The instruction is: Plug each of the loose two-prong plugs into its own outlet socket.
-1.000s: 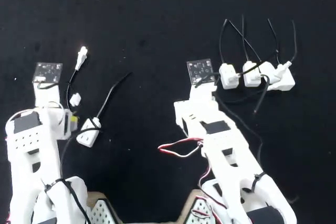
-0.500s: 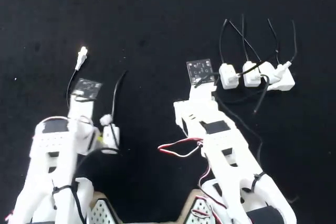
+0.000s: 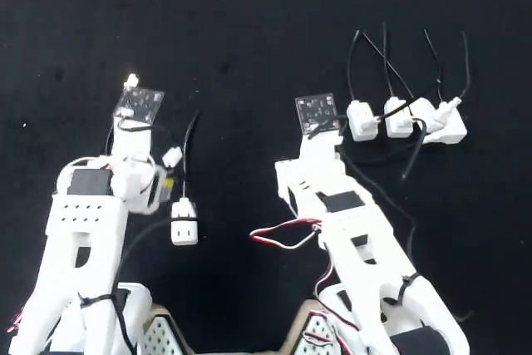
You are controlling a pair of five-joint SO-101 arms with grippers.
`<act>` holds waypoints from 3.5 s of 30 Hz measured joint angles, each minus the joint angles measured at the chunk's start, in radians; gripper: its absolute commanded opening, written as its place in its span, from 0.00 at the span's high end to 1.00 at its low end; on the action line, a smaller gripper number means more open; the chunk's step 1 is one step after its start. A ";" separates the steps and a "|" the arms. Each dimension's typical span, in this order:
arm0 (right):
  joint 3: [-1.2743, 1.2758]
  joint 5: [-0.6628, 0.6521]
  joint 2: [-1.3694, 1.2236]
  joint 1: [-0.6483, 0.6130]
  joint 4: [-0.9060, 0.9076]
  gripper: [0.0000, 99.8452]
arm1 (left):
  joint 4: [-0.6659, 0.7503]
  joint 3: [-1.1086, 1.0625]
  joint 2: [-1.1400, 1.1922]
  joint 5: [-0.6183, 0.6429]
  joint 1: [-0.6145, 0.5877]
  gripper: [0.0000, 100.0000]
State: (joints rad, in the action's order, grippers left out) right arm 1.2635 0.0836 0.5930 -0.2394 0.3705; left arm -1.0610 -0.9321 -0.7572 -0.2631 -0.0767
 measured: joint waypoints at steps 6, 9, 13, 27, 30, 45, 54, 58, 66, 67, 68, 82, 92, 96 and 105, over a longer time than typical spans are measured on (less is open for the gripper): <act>0.000 0.000 0.000 0.000 0.000 0.72 | 0.262 -0.110 0.002 0.008 0.106 0.78; 0.000 0.000 0.000 -0.002 0.000 0.72 | 0.362 -0.143 0.006 0.060 0.121 0.78; 0.000 0.000 0.000 -0.002 0.000 0.72 | 0.434 -0.144 0.104 0.117 0.120 0.78; 0.000 0.000 0.000 -0.002 0.000 0.72 | 0.399 0.083 0.582 0.290 0.003 0.78; 0.000 0.000 0.000 -0.002 0.000 0.72 | 0.273 0.121 0.578 0.290 -0.077 0.78; 0.000 0.000 0.000 -0.002 0.000 0.72 | -0.239 0.163 0.249 -0.163 -0.325 0.79; 0.000 0.000 0.000 0.051 0.000 0.72 | -0.051 -0.041 0.206 -0.032 -0.060 0.78; 0.000 0.000 0.000 0.061 0.000 0.72 | -0.034 -0.041 0.206 0.051 0.098 0.78; -0.006 0.000 0.000 0.061 0.000 0.72 | -0.008 0.009 0.207 0.176 0.267 0.78; -0.006 0.000 0.000 0.061 0.000 0.72 | -0.015 0.028 0.207 0.175 0.264 0.78; -0.006 0.000 0.000 0.063 0.000 0.72 | -0.043 0.049 0.207 0.169 0.250 0.78; -0.006 0.000 0.000 0.078 0.000 0.72 | -0.302 0.044 0.213 -0.325 -0.049 0.78; -0.020 0.000 0.000 0.121 0.000 0.72 | 0.055 -0.103 0.213 0.046 0.233 0.78; -0.020 0.000 0.000 0.121 0.000 0.72 | 0.181 -0.114 0.213 0.196 0.365 0.78; -0.020 0.000 0.000 0.121 0.000 0.72 | 0.216 -0.035 0.339 0.275 0.428 0.78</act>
State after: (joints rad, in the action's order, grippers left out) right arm 1.2436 0.0836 0.5930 -0.1181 0.3705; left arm -0.8447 -0.9674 -0.4181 0.0115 0.3514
